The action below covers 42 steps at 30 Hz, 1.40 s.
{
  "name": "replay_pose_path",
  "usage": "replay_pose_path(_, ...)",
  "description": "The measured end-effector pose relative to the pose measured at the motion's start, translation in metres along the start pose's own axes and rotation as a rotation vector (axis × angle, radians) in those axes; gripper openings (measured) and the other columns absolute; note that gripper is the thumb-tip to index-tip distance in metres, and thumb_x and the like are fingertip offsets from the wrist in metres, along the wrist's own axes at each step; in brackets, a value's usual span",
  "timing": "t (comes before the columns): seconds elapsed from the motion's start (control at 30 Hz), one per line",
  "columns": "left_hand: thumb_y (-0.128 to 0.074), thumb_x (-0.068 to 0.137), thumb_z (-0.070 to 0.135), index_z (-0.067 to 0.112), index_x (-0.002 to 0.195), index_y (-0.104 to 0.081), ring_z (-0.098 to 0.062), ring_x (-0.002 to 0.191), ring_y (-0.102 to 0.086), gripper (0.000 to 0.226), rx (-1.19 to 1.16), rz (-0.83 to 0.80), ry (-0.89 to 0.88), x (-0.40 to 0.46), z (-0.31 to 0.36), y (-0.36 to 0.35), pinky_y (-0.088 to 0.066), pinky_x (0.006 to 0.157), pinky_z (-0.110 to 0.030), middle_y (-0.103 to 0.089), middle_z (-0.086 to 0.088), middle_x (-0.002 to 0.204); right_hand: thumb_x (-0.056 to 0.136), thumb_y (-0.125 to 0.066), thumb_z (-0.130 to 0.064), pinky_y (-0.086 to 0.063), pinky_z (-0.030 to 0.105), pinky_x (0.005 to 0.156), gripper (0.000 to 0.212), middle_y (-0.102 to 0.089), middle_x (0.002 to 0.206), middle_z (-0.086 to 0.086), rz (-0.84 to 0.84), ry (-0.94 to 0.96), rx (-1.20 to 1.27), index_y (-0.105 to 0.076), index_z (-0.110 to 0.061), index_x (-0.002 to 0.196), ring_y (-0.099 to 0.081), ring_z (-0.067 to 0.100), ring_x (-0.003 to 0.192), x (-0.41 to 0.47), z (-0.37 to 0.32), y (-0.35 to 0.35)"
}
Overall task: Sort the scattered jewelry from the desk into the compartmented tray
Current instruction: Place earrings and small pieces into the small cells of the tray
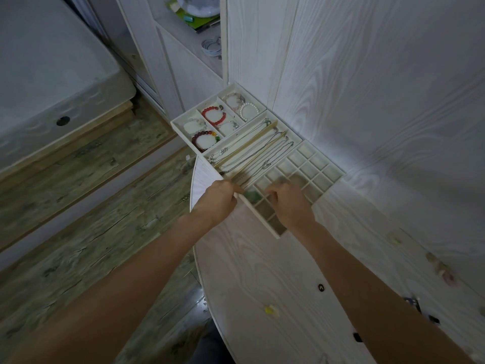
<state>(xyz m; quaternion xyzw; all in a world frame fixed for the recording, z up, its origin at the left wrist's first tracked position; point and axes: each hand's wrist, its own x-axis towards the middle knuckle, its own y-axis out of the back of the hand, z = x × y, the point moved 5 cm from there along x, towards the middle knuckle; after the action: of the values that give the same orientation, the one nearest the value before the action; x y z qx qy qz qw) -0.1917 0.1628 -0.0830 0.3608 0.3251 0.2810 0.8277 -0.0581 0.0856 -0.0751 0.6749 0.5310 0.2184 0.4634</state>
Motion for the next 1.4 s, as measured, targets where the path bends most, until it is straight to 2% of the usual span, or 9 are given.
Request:
replay_pose_path(0.07,-0.041,0.090,-0.005,0.012,0.129,-0.057,-0.030,0.108,-0.058,0.045,0.034,-0.025,-0.011,0.000,0.004,-0.001,-0.049,0.089,-0.033,-0.057,-0.019,0.126,0.091,-0.051,0.001,-0.050,0.033,0.085,0.031,-0.058,0.115,0.010,-0.060,0.069,-0.095,-0.066,-0.010,0.116,-0.057,0.024,0.100,-0.003,-0.003,-0.007)
replay_pose_path(0.23,-0.042,0.090,-0.005,0.014,0.131,-0.055,-0.031,0.111,-0.056,0.047,0.073,-0.067,-0.001,0.004,0.009,-0.003,-0.049,0.088,-0.034,-0.056,-0.020,0.126,0.097,-0.046,-0.015,-0.033,0.022,0.071,0.032,-0.052,0.111,0.008,-0.112,0.185,-0.243,-0.060,-0.015,0.126,-0.046,0.020,0.105,-0.010,-0.012,-0.016)
replay_pose_path(0.5,-0.041,0.090,-0.008,0.014,0.136,-0.049,-0.032,0.101,-0.060,0.051,0.088,-0.155,0.022,0.012,0.013,-0.005,-0.045,0.076,-0.028,-0.062,-0.023,0.110,0.096,-0.045,-0.009,-0.040,0.026,0.084,0.035,-0.051,0.117,0.009,-0.096,0.097,-0.123,-0.060,-0.017,0.126,-0.046,0.020,0.110,-0.002,-0.009,-0.012)
replay_pose_path(0.67,-0.041,0.090,-0.007,0.016,0.135,-0.050,-0.032,0.098,-0.060,0.051,0.106,-0.153,0.009,0.013,0.012,-0.006,-0.046,0.075,-0.029,-0.062,-0.023,0.109,0.097,-0.043,-0.012,-0.036,0.022,0.074,0.034,-0.052,0.112,0.009,-0.068,0.130,-0.198,-0.059,-0.016,0.127,-0.047,0.021,0.106,-0.005,-0.008,-0.013)
replay_pose_path(0.8,-0.040,0.091,-0.007,0.015,0.136,-0.048,-0.033,0.102,-0.059,0.051,0.117,-0.159,0.014,0.011,0.010,-0.008,-0.050,0.082,-0.033,-0.061,-0.022,0.114,0.097,-0.044,-0.012,-0.045,0.030,0.078,0.032,-0.052,0.112,0.009,-0.027,0.122,-0.210,-0.062,-0.013,0.123,-0.048,0.023,0.106,-0.005,-0.008,-0.010)
replay_pose_path(1.1,-0.040,0.090,-0.007,0.015,0.136,-0.049,-0.032,0.103,-0.058,0.051,0.131,-0.148,-0.004,0.009,0.014,-0.007,-0.046,0.079,-0.029,-0.061,-0.023,0.112,0.099,-0.040,-0.016,-0.041,0.029,0.078,0.033,-0.052,0.116,0.009,-0.056,0.110,-0.287,-0.061,-0.012,0.124,-0.045,0.022,0.113,-0.006,-0.010,-0.014)
replay_pose_path(1.2,-0.048,0.091,0.002,0.011,0.133,-0.052,-0.026,0.099,-0.058,0.043,0.033,-0.117,-0.026,0.003,0.018,-0.001,-0.040,0.076,-0.021,-0.064,-0.018,0.105,0.097,-0.043,-0.013,-0.044,0.031,0.085,0.033,-0.051,0.120,0.009,-0.086,0.071,-0.220,-0.060,-0.014,0.125,-0.046,0.022,0.115,-0.006,-0.010,-0.012)
replay_pose_path(1.27,-0.052,0.092,0.009,0.011,0.128,-0.057,-0.016,0.080,-0.056,0.036,-0.136,-0.086,-0.009,-0.002,0.019,0.004,-0.040,0.068,-0.015,-0.060,-0.007,0.084,0.095,-0.045,-0.010,-0.044,0.032,0.091,0.033,-0.055,0.121,0.009,-0.089,0.051,-0.112,-0.062,-0.013,0.124,-0.049,0.022,0.113,-0.006,-0.010,-0.009)
replay_pose_path(1.4,-0.031,0.095,0.004,0.003,0.127,-0.054,-0.009,0.063,-0.044,0.039,-0.873,-0.130,0.177,-0.013,0.023,0.004,-0.040,0.060,-0.017,-0.049,-0.001,0.071,0.095,-0.049,-0.005,-0.045,0.028,0.091,0.027,-0.066,0.117,0.008,-0.018,0.003,0.199,-0.067,-0.009,0.114,-0.058,0.018,0.103,-0.014,-0.009,0.011)
